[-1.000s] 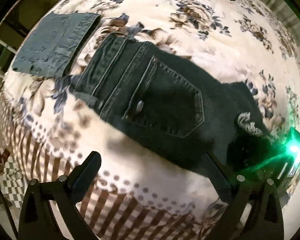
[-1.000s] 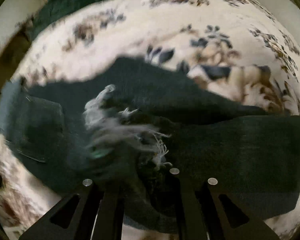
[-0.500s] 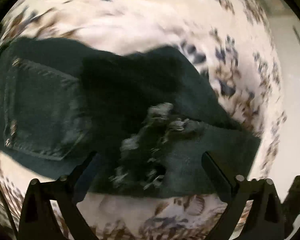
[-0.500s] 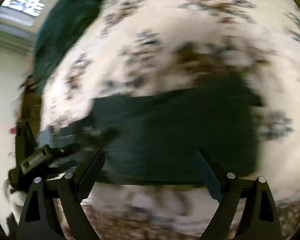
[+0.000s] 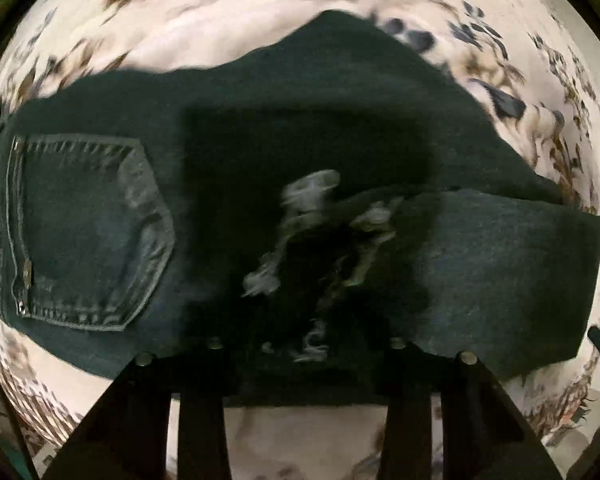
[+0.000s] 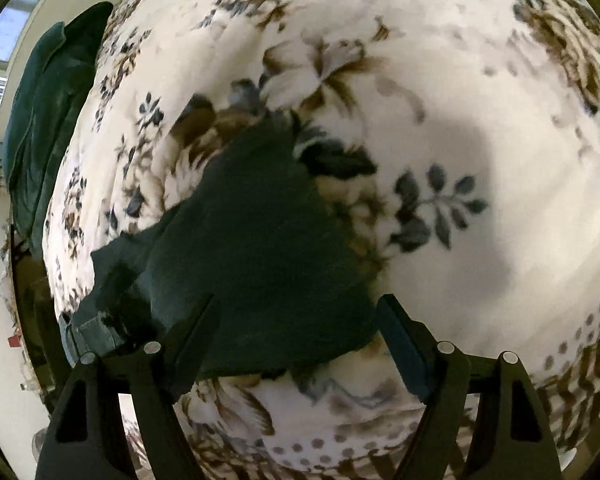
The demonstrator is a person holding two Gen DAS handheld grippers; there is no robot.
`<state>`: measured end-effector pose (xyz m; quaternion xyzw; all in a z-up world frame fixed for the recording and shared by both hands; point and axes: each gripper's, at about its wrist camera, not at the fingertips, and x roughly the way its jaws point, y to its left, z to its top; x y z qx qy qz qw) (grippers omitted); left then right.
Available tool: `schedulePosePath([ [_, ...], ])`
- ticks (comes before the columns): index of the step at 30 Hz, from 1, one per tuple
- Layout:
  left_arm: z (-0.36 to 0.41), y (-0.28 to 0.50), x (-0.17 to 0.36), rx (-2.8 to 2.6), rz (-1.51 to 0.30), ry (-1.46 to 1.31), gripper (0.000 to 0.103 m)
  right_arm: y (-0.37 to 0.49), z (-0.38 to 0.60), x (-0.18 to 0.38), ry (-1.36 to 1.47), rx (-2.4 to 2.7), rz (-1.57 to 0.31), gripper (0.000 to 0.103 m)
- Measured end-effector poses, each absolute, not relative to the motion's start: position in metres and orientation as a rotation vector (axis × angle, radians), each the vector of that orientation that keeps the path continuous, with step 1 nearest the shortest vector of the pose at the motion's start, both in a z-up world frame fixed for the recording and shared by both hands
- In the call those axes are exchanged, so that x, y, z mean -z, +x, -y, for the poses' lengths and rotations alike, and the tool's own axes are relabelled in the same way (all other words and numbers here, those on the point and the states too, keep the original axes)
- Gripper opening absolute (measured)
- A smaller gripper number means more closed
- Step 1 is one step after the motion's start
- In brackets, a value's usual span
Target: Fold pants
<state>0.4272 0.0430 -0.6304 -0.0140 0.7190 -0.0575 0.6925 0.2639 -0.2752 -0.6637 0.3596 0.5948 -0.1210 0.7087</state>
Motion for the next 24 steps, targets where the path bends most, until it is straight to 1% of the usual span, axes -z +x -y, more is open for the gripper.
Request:
schedulePosePath([
  [3, -0.053, 0.43, 0.615, 0.13, -1.62, -0.087, 0.038, 0.285, 0.275, 0.652, 0.782, 0.218, -1.308, 0.082],
  [5, -0.065, 0.434, 0.596, 0.131, -1.585, -0.148, 0.039, 0.309, 0.264, 0.646, 0.774, 0.137, -1.306, 0.082],
  [7, -0.084, 0.439, 0.58, 0.092, -1.541, -0.182, 0.045, 0.345, 0.243, 0.644, 0.746, 0.005, -1.326, 0.082],
  [8, -0.093, 0.44, 0.576, 0.075, -1.526, -0.204, 0.05, 0.36, 0.231, 0.645, 0.734, -0.06, -1.337, 0.082],
  [11, -0.135, 0.432, 0.57, -0.031, -1.473, -0.304, 0.057, 0.412, 0.186, 0.659, 0.639, -0.228, -1.386, 0.082],
  [12, -0.148, 0.431, 0.571, -0.067, -1.462, -0.334, 0.057, 0.428, 0.17, 0.668, 0.598, -0.276, -1.418, 0.078],
  [13, -0.163, 0.428, 0.573, -0.11, -1.455, -0.363, 0.058, 0.441, 0.155, 0.678, 0.552, -0.306, -1.451, 0.072],
  [15, -0.185, 0.416, 0.583, -0.171, -1.461, -0.43, 0.058, 0.464, 0.126, 0.7, 0.449, -0.346, -1.526, 0.071],
  [17, -0.21, 0.406, 0.591, -0.222, -1.455, -0.515, 0.058, 0.477, 0.106, 0.717, 0.335, -0.353, -1.559, 0.07],
  [18, -0.217, 0.405, 0.593, -0.228, -1.442, -0.556, 0.058, 0.48, 0.101, 0.72, 0.307, -0.358, -1.556, 0.056],
  [19, -0.226, 0.401, 0.595, -0.21, -1.423, -0.621, 0.058, 0.482, 0.1, 0.722, 0.297, -0.357, -1.55, 0.03],
  [20, -0.23, 0.398, 0.596, -0.203, -1.415, -0.65, 0.058, 0.485, 0.102, 0.723, 0.291, -0.331, -1.533, 0.025],
  [21, -0.233, 0.395, 0.597, -0.196, -1.405, -0.677, 0.058, 0.485, 0.106, 0.724, 0.297, -0.299, -1.527, 0.011],
  [22, -0.234, 0.393, 0.595, -0.189, -1.398, -0.691, 0.058, 0.486, 0.114, 0.729, 0.342, -0.264, -1.531, 0.008],
  [24, -0.238, 0.39, 0.589, -0.187, -1.388, -0.71, 0.058, 0.487, 0.122, 0.738, 0.424, -0.231, -1.556, 0.008],
])
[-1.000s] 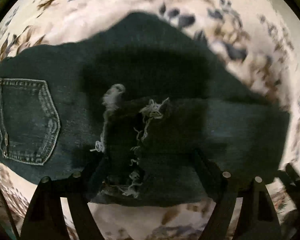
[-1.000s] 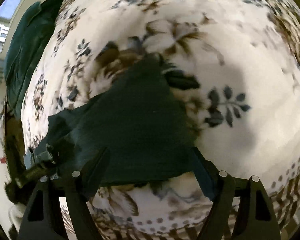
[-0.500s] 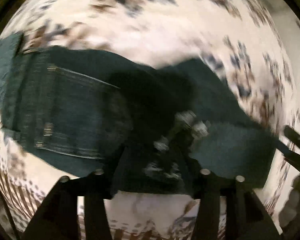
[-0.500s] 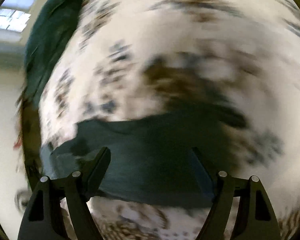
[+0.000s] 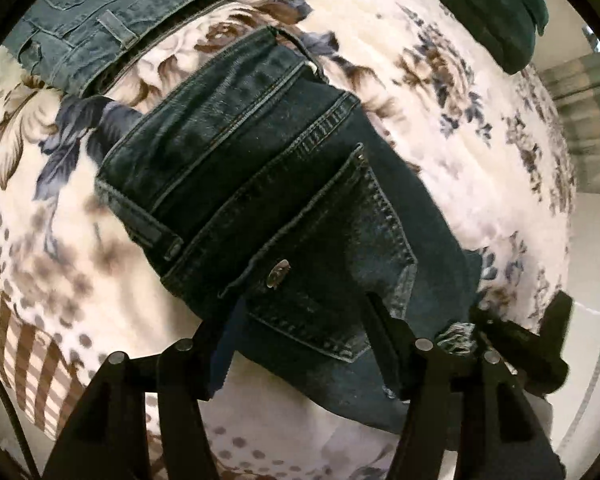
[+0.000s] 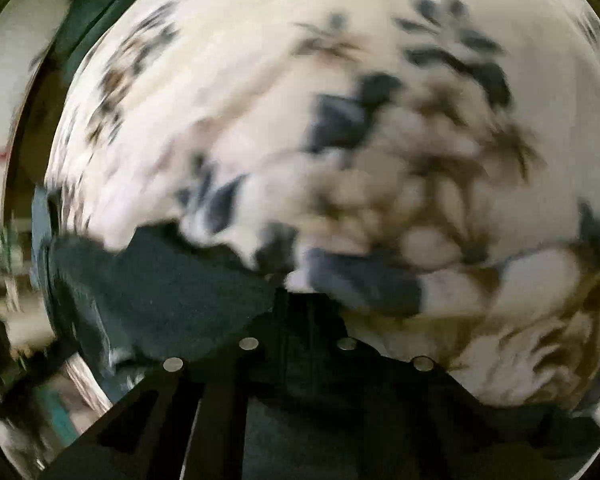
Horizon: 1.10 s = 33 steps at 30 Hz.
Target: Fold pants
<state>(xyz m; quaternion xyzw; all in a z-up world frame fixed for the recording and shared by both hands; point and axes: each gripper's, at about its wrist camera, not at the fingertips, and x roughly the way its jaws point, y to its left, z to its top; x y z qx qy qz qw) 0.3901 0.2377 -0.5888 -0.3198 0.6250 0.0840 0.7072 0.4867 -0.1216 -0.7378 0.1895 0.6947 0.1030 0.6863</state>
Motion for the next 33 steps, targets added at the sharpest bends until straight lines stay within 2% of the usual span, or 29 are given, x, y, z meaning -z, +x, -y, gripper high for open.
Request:
schedulePosePath([
  [4, -0.248, 0.379, 0.577, -0.206, -1.338, -0.816, 0.059, 0.491, 0.12, 0.731, 0.452, -0.201, -1.591, 0.01],
  [6, -0.262, 0.373, 0.578, -0.237, -1.283, -0.879, 0.067, 0.49, 0.122, 0.719, 0.512, -0.202, -1.587, 0.015],
  [8, -0.276, 0.375, 0.592, -0.273, -1.238, -0.95, 0.067, 0.484, 0.124, 0.699, 0.523, -0.203, -1.541, 0.037],
  [9, -0.284, 0.372, 0.6, -0.276, -1.22, -1.002, 0.067, 0.478, 0.125, 0.688, 0.521, -0.197, -1.511, 0.054],
  [10, -0.291, 0.372, 0.611, -0.278, -1.205, -1.063, 0.067, 0.471, 0.126, 0.679, 0.524, -0.193, -1.485, 0.064],
  [13, -0.302, 0.372, 0.641, -0.292, -1.168, -1.195, 0.067, 0.451, 0.128, 0.662, 0.542, -0.184, -1.449, 0.064],
  [14, -0.302, 0.374, 0.646, -0.293, -1.158, -1.213, 0.07, 0.442, 0.128, 0.659, 0.543, -0.176, -1.443, 0.064],
  [15, -0.302, 0.376, 0.651, -0.277, -1.138, -1.236, 0.079, 0.438, 0.126, 0.659, 0.547, -0.171, -1.441, 0.064],
  [16, -0.302, 0.376, 0.652, -0.272, -1.122, -1.246, 0.08, 0.432, 0.127, 0.661, 0.562, -0.16, -1.442, 0.064],
  [23, -0.285, 0.398, 0.627, -0.173, -1.005, -1.172, 0.08, 0.396, 0.134, 0.688, 0.652, -0.116, -1.467, 0.064],
  [28, -0.302, 0.401, 0.668, -0.189, -1.022, -1.287, 0.08, 0.388, 0.135, 0.692, 0.66, -0.11, -1.468, 0.064],
  [33, -0.29, 0.396, 0.656, -0.174, -1.012, -1.176, 0.081, 0.385, 0.139, 0.689, 0.668, -0.109, -1.472, 0.064],
])
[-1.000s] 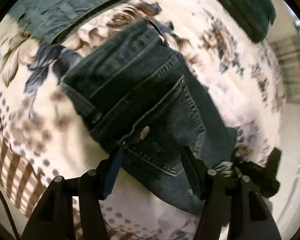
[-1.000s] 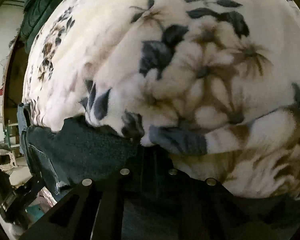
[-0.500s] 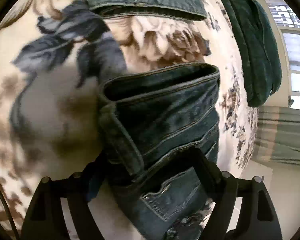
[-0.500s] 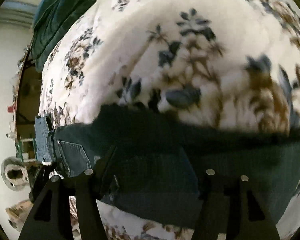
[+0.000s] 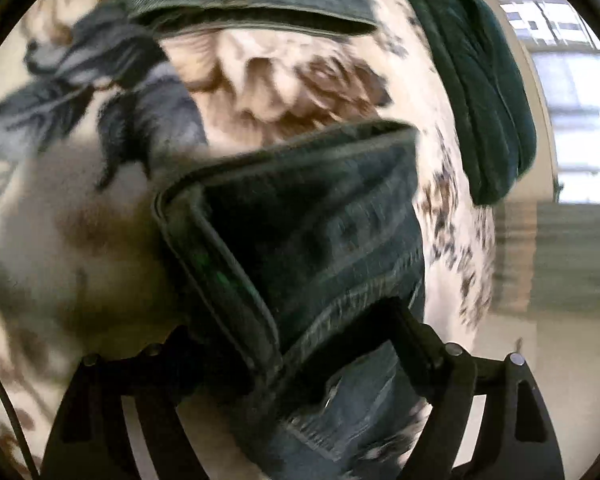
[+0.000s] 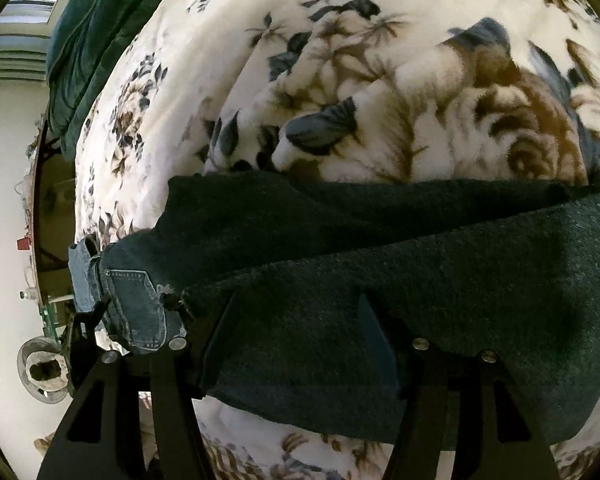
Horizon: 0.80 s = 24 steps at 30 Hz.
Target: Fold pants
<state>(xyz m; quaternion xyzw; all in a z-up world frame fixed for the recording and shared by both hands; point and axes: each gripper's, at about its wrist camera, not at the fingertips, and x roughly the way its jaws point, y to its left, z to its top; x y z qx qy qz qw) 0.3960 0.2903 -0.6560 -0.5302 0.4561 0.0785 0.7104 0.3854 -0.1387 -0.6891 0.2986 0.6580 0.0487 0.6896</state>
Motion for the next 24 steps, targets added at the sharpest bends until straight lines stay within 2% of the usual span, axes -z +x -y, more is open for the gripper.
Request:
schedulePosePath([
  [8, -0.292, 0.412, 0.658, -0.215, -0.978, -1.228, 0.082, 0.373, 0.152, 0.695, 0.682, -0.126, -1.483, 0.064],
  [13, -0.282, 0.417, 0.633, -0.212, -0.914, -1.173, 0.082, 0.366, 0.156, 0.697, 0.693, -0.153, -1.463, 0.064],
  [14, -0.281, 0.416, 0.635, -0.223, -0.917, -1.162, 0.076, 0.366, 0.157, 0.697, 0.693, -0.154, -1.462, 0.064],
  [15, -0.281, 0.416, 0.64, -0.245, -0.939, -1.148, 0.06, 0.366, 0.157, 0.698, 0.694, -0.154, -1.462, 0.064],
  [18, -0.288, 0.409, 0.655, -0.288, -0.971, -1.17, 0.038, 0.366, 0.156, 0.698, 0.694, -0.156, -1.463, 0.064],
  [19, -0.287, 0.409, 0.65, -0.288, -0.98, -1.145, 0.035, 0.365, 0.156, 0.698, 0.692, -0.157, -1.463, 0.064],
  [21, -0.28, 0.408, 0.63, -0.292, -0.991, -1.036, 0.022, 0.364, 0.156, 0.695, 0.675, -0.156, -1.459, 0.064],
  [24, -0.268, 0.401, 0.6, -0.29, -0.978, -0.936, 0.016, 0.36, 0.159, 0.689, 0.655, -0.151, -1.442, 0.064],
])
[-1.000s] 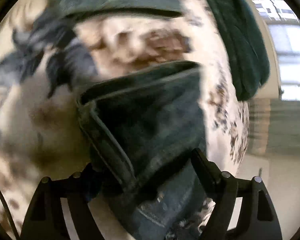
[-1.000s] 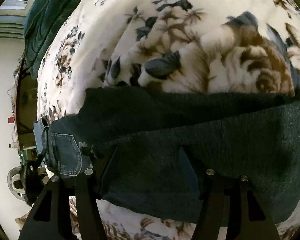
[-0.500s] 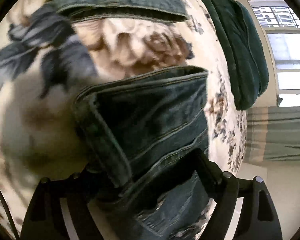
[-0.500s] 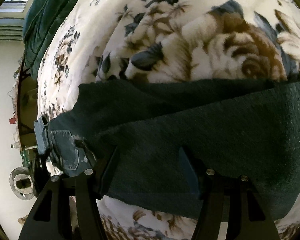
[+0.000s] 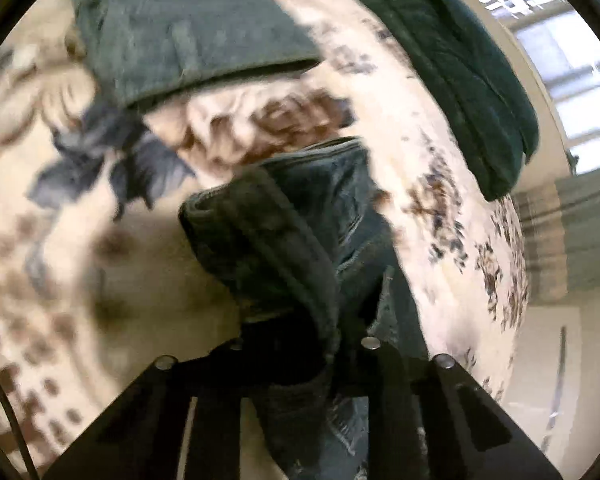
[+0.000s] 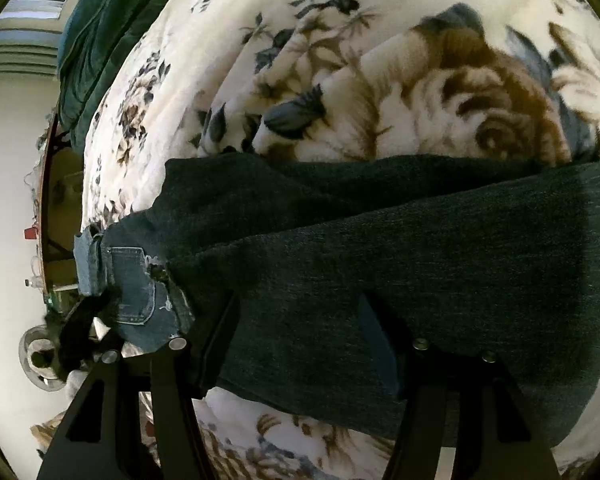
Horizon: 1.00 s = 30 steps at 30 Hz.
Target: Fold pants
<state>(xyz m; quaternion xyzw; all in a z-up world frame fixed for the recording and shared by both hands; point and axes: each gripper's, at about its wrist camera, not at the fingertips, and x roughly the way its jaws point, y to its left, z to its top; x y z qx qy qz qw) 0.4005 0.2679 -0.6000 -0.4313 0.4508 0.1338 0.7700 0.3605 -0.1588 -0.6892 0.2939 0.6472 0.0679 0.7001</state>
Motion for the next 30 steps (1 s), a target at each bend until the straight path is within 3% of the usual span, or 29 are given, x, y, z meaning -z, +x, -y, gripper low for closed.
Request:
schedulePosePath([
  [9, -0.222, 0.394, 0.532, -0.217, -0.856, -0.785, 0.015, 0.337, 0.199, 0.68, 0.72, -0.117, -1.382, 0.064],
  [17, -0.064, 0.383, 0.463, 0.143, -0.824, -0.478, 0.014, 0.311, 0.252, 0.663, 0.76, -0.067, -1.309, 0.064],
  [22, 0.063, 0.356, 0.492, 0.384, -0.929, -0.311, 0.014, 0.278, 0.302, 0.654, 0.8, 0.028, -1.268, 0.064],
  [26, 0.153, 0.331, 0.552, 0.548, -1.037, -0.1, 0.014, 0.244, 0.348, 0.661, 0.83, 0.129, -1.275, 0.064],
  [30, 0.183, 0.316, 0.595, 0.59, -1.094, 0.08, 0.015, 0.216, 0.386, 0.672, 0.821, 0.201, -1.306, 0.064],
])
